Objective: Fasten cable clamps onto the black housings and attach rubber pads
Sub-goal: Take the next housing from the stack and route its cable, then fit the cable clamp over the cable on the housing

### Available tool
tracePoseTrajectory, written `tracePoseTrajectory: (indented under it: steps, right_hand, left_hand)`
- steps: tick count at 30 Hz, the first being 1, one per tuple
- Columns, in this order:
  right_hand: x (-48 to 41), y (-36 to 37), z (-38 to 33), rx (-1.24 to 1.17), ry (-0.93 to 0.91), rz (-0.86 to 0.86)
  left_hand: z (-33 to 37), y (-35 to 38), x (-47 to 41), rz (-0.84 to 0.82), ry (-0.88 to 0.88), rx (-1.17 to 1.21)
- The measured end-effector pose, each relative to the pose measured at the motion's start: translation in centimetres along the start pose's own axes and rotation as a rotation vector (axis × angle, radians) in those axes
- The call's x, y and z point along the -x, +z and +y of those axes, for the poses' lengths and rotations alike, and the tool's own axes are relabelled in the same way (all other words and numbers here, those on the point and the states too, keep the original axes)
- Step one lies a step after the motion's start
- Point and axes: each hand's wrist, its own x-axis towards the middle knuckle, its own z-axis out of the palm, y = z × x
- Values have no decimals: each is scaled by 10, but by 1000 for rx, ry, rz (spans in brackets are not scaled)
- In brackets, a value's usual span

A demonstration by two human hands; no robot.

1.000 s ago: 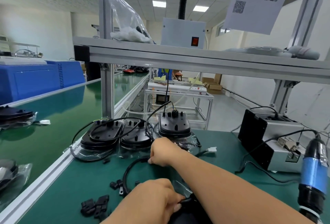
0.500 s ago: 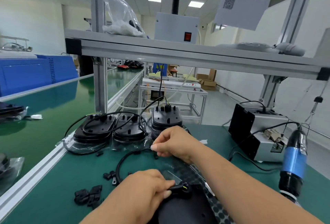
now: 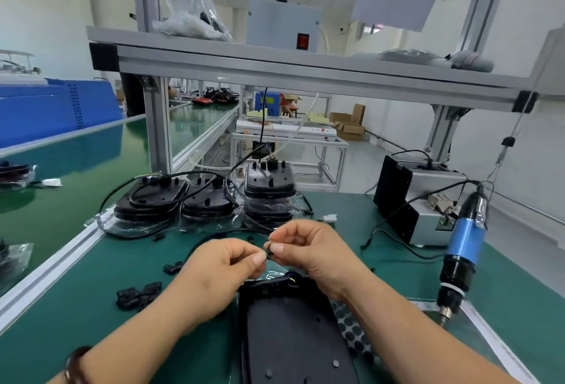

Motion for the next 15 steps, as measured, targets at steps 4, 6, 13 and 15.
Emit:
tracePoseTrajectory:
  steps: [4,6,13,15]
  right_hand:
    - [3,1,0,36,-21,24]
    - [3,1,-1,33,-29,25]
    - [5,1,-1,36,-43,10]
    - [6,1,-2,55,-49,-1]
  left_hand:
    - [2,1,5,2,7,38]
    - [3,2,6,8,8,40]
    - [5,4,8,5,13,52]
    - [6,6,9,31,17,-1]
